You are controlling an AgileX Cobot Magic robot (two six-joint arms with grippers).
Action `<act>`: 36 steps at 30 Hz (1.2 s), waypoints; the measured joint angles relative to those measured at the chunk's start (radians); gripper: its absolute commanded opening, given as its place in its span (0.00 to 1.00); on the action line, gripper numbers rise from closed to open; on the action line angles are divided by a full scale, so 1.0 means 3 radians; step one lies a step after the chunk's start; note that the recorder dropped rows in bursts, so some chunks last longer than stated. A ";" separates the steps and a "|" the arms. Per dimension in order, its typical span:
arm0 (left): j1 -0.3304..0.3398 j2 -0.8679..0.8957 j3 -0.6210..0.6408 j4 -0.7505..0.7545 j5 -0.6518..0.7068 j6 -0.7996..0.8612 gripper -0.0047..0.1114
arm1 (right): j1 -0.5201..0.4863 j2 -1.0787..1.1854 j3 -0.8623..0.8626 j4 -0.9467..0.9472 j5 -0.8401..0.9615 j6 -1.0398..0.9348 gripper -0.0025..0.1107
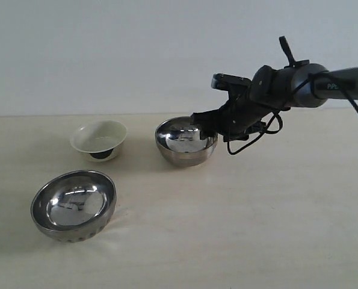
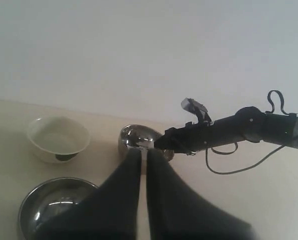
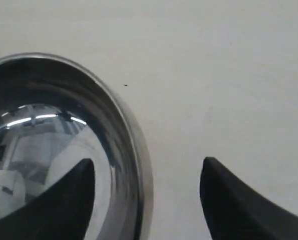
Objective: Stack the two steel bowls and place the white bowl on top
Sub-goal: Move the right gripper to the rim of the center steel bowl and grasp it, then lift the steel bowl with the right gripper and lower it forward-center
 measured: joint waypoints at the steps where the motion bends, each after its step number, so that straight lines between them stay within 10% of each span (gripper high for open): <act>1: 0.0000 0.0000 0.0021 -0.0079 -0.0014 0.0074 0.07 | 0.0007 0.0037 0.0000 0.0000 -0.0036 0.0000 0.49; 6: 0.0000 0.0000 0.0034 -0.0306 -0.0022 0.0308 0.07 | 0.0007 0.0078 0.0000 0.0013 -0.0091 0.0000 0.02; 25: 0.0000 0.0000 0.0055 -0.0328 -0.0042 0.0371 0.07 | 0.0005 -0.0591 0.0039 0.0005 0.0779 0.0026 0.02; 36: 0.0000 0.0000 0.0055 -0.0328 -0.0064 0.0371 0.07 | 0.0005 -0.1545 0.1124 -0.0002 0.0760 -0.0050 0.02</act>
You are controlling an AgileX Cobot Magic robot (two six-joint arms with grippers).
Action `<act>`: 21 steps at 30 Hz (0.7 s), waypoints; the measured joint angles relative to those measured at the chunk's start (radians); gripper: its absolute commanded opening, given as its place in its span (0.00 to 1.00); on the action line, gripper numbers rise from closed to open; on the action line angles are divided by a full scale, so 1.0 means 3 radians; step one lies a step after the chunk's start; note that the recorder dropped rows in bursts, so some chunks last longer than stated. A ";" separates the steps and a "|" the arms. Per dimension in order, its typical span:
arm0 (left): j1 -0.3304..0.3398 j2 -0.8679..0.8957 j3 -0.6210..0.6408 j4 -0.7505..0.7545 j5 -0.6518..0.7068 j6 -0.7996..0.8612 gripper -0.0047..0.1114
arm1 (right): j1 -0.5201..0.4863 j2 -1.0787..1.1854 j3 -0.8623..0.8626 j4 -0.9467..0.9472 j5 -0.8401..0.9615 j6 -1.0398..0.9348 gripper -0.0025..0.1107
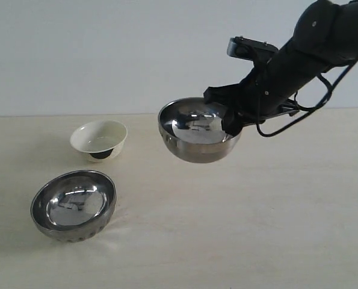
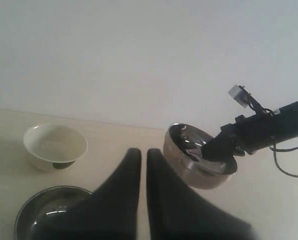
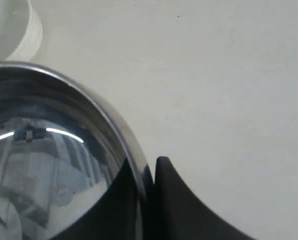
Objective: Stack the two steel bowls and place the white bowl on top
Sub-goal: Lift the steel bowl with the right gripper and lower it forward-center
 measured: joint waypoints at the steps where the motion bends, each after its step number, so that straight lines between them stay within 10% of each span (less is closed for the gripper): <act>1: 0.0000 0.0000 0.0000 0.0000 0.0000 0.0000 0.07 | 0.0000 -0.0092 0.0141 0.0000 -0.0030 -0.0017 0.02; 21: 0.0000 0.0000 0.0000 -0.0034 0.0143 0.0000 0.07 | 0.0481 -0.0654 0.1501 0.0008 -0.0692 -0.0017 0.02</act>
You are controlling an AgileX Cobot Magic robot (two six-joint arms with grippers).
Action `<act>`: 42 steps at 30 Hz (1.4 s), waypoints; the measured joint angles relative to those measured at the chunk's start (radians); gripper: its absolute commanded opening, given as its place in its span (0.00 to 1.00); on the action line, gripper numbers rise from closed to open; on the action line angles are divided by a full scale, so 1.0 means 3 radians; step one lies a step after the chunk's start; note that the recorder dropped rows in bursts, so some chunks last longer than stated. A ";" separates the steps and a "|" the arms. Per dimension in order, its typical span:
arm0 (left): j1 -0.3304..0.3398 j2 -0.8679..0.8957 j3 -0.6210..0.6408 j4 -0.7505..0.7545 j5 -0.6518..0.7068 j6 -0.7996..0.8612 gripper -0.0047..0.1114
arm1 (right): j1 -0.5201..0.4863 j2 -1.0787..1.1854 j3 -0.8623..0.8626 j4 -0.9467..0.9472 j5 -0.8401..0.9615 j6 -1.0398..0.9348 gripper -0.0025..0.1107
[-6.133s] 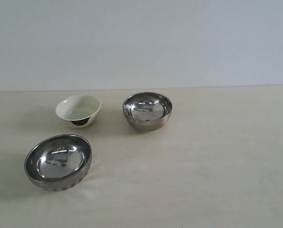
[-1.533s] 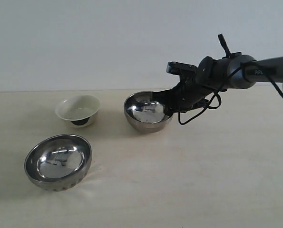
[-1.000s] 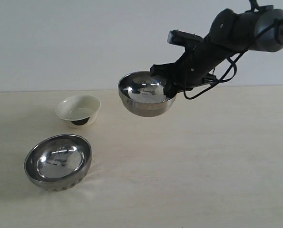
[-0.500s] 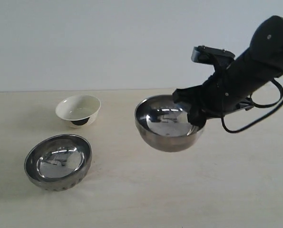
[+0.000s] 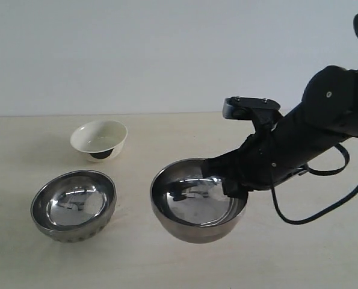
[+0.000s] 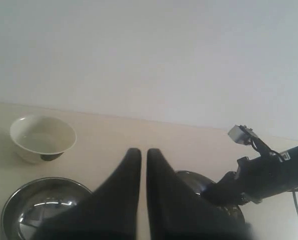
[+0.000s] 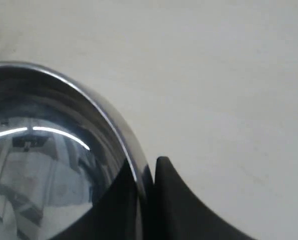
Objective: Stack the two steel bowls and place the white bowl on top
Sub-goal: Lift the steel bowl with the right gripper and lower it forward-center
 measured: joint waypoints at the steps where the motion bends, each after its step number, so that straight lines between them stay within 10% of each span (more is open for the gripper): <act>1: 0.0000 0.0000 0.0000 0.0000 0.0007 0.0000 0.07 | 0.0053 0.0000 0.0000 0.0006 -0.0041 0.0037 0.02; 42: 0.0000 0.0000 0.0000 0.0000 0.0125 0.0000 0.07 | 0.0420 0.0682 0.0002 0.0271 -0.1028 0.0141 0.02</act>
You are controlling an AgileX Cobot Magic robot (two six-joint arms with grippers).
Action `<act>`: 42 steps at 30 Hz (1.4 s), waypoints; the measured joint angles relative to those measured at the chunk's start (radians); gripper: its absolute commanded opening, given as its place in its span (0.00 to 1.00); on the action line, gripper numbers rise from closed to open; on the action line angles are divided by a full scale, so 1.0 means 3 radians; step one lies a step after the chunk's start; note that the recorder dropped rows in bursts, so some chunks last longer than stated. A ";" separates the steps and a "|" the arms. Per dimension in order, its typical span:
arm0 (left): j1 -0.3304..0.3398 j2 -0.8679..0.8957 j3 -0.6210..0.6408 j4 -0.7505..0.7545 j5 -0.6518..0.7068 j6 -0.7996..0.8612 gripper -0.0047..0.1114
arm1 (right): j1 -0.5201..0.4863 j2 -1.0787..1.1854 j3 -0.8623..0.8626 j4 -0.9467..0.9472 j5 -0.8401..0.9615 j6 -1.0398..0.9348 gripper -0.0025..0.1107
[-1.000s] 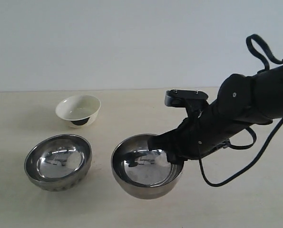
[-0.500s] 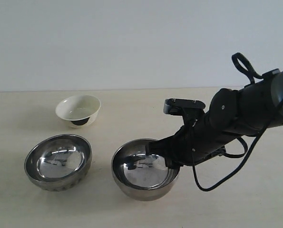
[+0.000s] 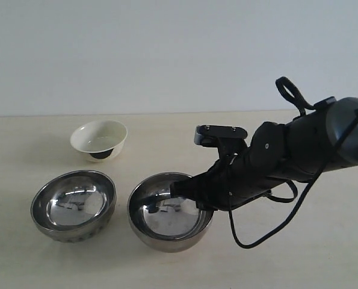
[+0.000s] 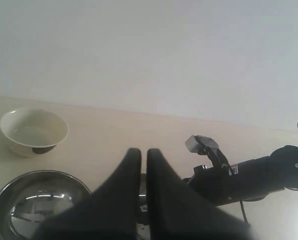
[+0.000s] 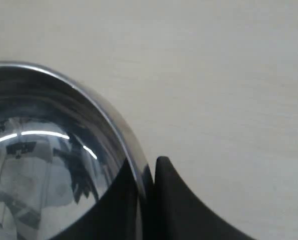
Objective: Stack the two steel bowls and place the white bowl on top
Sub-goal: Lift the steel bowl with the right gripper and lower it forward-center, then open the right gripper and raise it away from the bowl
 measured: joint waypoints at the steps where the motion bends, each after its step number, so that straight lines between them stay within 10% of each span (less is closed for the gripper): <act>1: 0.0000 0.0000 0.0000 0.0000 0.0006 0.0000 0.07 | 0.0000 0.0019 0.0000 0.0000 -0.0002 0.0000 0.02; 19: 0.0000 0.0000 0.0000 0.0000 0.0053 0.0000 0.07 | 0.0000 0.0123 -0.0007 0.0046 -0.0071 0.0007 0.02; 26: 0.0000 0.0000 0.0000 0.0000 0.0053 0.0000 0.07 | 0.0000 0.0139 -0.0007 0.0046 -0.0071 -0.0029 0.49; 42: 0.0000 0.0135 0.0000 0.0156 -0.0276 0.0000 0.07 | -0.0006 -0.0926 -0.0007 -0.0537 0.0004 -0.0433 0.49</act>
